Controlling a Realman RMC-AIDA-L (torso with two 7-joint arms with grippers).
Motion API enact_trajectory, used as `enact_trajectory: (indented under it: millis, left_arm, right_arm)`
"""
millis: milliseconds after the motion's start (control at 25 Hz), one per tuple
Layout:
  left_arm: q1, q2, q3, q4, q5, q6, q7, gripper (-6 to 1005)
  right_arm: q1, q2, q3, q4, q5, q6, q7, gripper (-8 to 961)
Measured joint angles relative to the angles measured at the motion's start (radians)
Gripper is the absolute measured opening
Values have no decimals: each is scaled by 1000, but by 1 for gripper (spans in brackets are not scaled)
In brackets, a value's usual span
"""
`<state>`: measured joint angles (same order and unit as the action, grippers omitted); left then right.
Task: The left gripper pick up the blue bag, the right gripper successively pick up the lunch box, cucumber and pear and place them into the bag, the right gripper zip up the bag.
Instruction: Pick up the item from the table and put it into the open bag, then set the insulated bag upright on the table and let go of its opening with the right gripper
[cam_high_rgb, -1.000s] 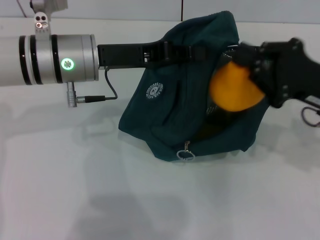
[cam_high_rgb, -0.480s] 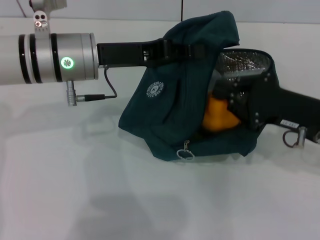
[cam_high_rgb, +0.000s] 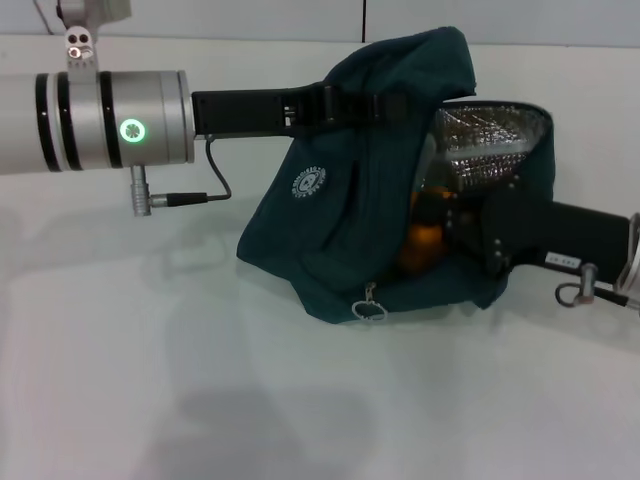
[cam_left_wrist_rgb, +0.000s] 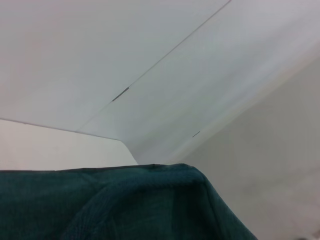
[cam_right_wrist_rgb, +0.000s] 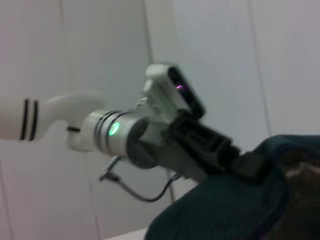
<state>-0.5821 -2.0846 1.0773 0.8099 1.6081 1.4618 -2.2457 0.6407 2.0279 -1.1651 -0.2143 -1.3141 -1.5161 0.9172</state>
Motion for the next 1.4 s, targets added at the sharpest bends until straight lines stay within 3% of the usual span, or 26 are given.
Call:
enact_trajectory:
  millis: [480, 680, 880, 1080, 1280, 1400]
  left_arm:
    - [-3, 3, -2, -24, 5, 0, 22, 146]
    - [-2, 4, -2, -25, 6, 0, 25, 146]
    - [6, 6, -2, -25, 6, 0, 26, 147]
    - [13, 6, -2, -25, 7, 0, 35, 147]
    - [13, 5, -3, -25, 7, -1, 38, 147]
    - [14, 3, -4, -25, 6, -1, 38, 148]
  right_arm:
    - [-41, -4, 6, -10, 63, -60, 39, 229]
    - [-154, -4, 9, -70, 131, -149, -84, 320]
    - [-278, -21, 12, -73, 267, -184, -160, 431]
    - [-363, -24, 52, -57, 291, -107, -205, 624]
    - [-375, -23, 52, -44, 276, 14, -197, 824]
    - [-356, -20, 50, -36, 270, 90, -195, 824]
